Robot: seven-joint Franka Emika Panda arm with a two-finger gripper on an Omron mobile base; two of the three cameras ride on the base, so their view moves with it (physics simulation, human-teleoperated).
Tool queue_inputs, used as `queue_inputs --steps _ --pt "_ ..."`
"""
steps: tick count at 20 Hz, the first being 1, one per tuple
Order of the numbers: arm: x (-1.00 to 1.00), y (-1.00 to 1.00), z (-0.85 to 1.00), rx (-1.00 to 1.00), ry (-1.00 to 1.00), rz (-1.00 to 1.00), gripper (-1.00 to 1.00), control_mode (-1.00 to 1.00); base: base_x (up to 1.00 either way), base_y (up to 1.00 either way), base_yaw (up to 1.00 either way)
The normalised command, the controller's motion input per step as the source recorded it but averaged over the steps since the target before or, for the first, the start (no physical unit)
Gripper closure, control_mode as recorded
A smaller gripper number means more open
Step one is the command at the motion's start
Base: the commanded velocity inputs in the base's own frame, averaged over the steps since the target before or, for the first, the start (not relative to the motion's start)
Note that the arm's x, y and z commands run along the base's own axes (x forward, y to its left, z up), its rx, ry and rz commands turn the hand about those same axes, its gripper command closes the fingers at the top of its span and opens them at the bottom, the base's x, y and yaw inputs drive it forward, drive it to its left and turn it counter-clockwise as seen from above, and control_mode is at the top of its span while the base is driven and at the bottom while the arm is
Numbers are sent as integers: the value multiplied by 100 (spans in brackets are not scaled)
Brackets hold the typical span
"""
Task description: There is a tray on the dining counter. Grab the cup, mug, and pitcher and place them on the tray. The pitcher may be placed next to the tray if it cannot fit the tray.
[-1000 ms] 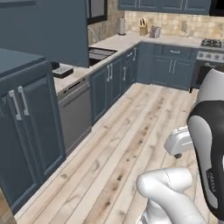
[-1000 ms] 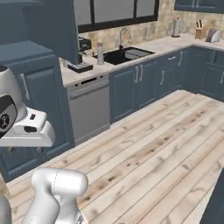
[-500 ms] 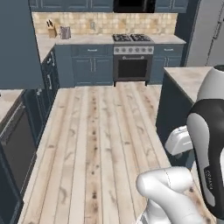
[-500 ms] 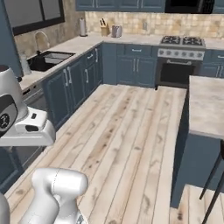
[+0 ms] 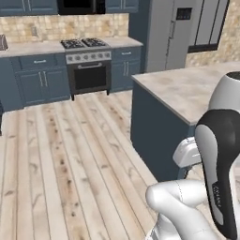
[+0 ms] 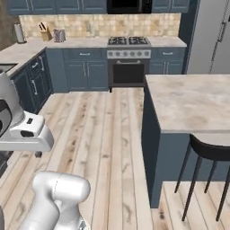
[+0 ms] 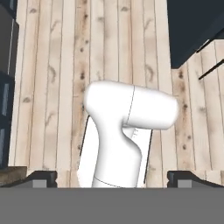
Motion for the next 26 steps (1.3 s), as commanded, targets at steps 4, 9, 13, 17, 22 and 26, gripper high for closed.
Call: queue_inputs --steps 4,9,13,17,22,26 --pt "0 0 0 0 0 0 -100 100 100 28 -9" --pt "0 0 0 0 0 0 -100 100 100 2 -3" --pt "0 0 0 0 0 0 -100 100 100 0 -4" --pt "0 0 0 0 0 0 -100 100 100 0 -3" --pt "0 0 0 0 0 0 -100 100 100 0 0" --pt "0 0 0 0 0 0 -100 100 100 8 0"
